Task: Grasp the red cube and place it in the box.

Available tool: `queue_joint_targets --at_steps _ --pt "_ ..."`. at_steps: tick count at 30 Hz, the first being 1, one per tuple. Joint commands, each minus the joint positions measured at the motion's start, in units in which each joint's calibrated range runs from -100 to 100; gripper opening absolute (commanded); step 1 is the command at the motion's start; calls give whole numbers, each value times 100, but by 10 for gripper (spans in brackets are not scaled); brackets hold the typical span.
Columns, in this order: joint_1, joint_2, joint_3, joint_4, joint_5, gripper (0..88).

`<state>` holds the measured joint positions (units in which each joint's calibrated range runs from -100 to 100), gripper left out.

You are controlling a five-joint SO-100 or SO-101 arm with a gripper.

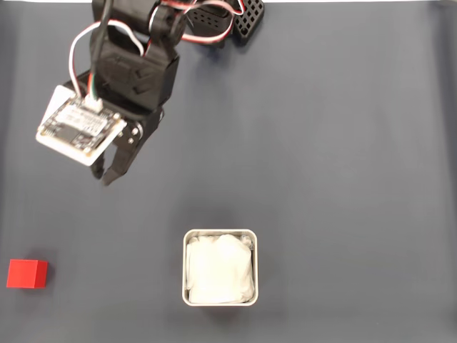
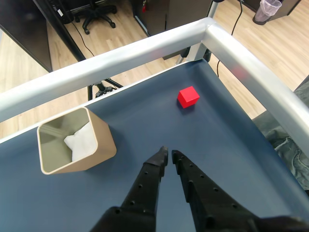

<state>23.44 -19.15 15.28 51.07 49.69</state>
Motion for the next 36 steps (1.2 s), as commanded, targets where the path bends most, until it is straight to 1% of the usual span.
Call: queue_joint_targets --at_steps 1,17,36 --pt "127 173 -369 -288 -10 36" --pt "461 1378 -579 -1321 15 142" --pt "610 2547 -871 -2460 10 284"
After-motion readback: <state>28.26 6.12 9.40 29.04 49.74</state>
